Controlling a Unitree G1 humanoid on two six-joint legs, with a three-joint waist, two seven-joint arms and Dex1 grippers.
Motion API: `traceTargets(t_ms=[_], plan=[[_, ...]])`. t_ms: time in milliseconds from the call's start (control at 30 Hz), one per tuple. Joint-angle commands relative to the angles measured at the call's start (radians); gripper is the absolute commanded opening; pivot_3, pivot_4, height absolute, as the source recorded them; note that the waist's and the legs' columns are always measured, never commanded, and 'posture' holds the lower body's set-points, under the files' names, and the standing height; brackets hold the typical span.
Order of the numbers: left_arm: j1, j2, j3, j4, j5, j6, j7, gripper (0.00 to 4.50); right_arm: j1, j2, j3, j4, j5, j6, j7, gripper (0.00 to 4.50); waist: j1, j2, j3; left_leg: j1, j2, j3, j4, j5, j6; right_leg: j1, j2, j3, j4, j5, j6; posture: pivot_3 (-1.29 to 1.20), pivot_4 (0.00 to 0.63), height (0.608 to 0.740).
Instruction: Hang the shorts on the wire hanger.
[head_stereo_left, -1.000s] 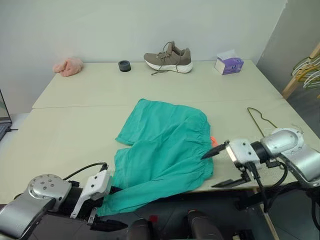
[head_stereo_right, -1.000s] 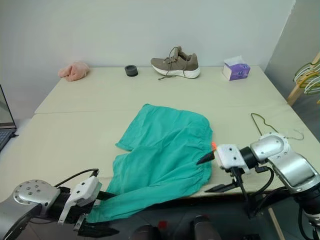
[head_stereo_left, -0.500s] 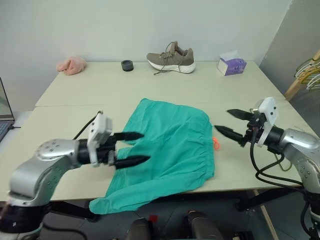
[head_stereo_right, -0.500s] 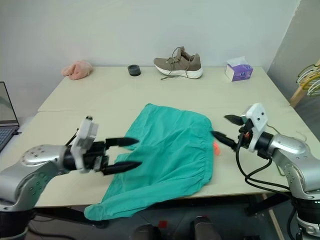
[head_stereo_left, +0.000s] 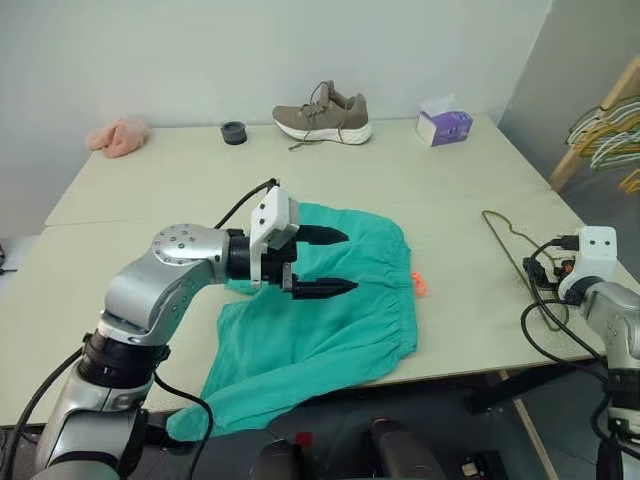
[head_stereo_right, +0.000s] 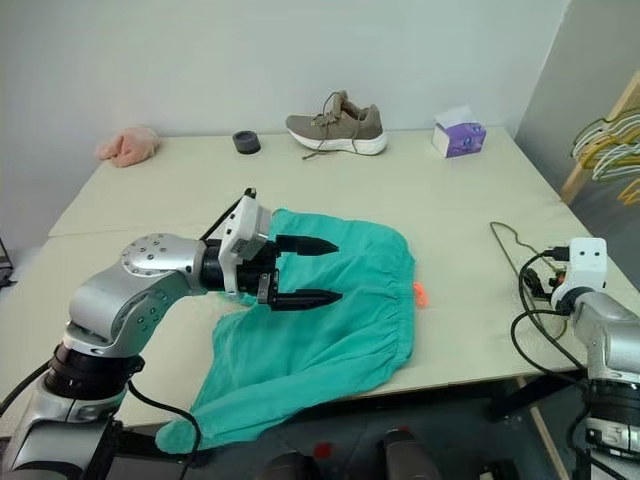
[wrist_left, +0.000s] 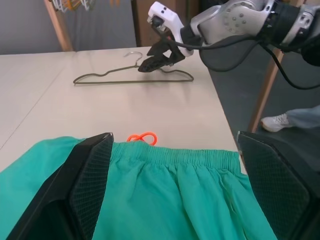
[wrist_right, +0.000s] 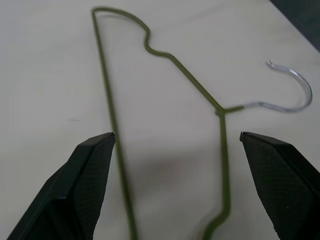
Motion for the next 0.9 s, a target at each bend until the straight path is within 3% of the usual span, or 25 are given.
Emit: traceTargets(t_ms=[33,200,300,633,667,900], plan=[[-0.03,-0.009,-0.004,0.004,0.02,-0.027,-0.02,4.2,-0.055,-0.046,0.027,0.106,-0.037,-0.043,0.055,4.24,-0.006,0.0,0.0,0.0,0.0,0.0,0.0,0.0,0.0,0.0,0.0,0.0,0.0,0.0,0.0,-0.21,0.122,0.74],[-0.034,-0.013,-0.01,0.013,0.046,-0.046,-0.04,4.2,-0.142,-0.071,0.096,0.333,-0.091,-0.074,0.116,4.24,-0.024,0.001,0.0,0.001,0.0,-0.001,0.0,0.0,0.0,0.002,0.001,0.0,-0.003,-0.001,0.002,-0.21,0.122,0.74],[-0.034,-0.014,-0.011,0.011,0.056,-0.051,-0.049,4.24,-0.181,-0.083,0.147,0.427,-0.122,-0.085,0.166,3.66,-0.03,0.0,0.0,0.003,0.001,-0.004,-0.001,-0.001,0.0,0.007,0.001,-0.002,-0.007,-0.001,0.002,-0.21,0.122,0.74],[-0.02,-0.011,0.008,0.008,0.065,-0.053,-0.048,4.24,-0.228,-0.047,0.182,0.595,-0.156,-0.097,0.165,0.24,-0.022,-0.01,-0.006,0.009,0.001,-0.005,-0.001,-0.002,-0.001,0.016,-0.002,-0.003,-0.012,0.0,0.005,-0.19,0.116,0.74],[-0.018,-0.009,0.012,0.01,0.063,-0.051,-0.046,4.24,-0.224,-0.043,0.18,0.591,-0.156,-0.1,0.161,0.05,-0.02,-0.011,-0.007,0.009,0.001,-0.005,-0.001,-0.002,-0.001,0.016,-0.002,-0.003,-0.012,0.0,0.005,-0.19,0.116,0.74],[-0.001,0.026,0.057,0.097,0.115,-0.084,-0.005,4.37,-0.173,-0.026,0.19,0.402,-0.163,-0.148,0.183,0.01,-0.015,-0.013,-0.008,0.009,0.002,-0.005,-0.001,-0.002,-0.001,0.016,-0.002,-0.003,-0.012,0.0,0.005,-0.2,0.116,0.74]])
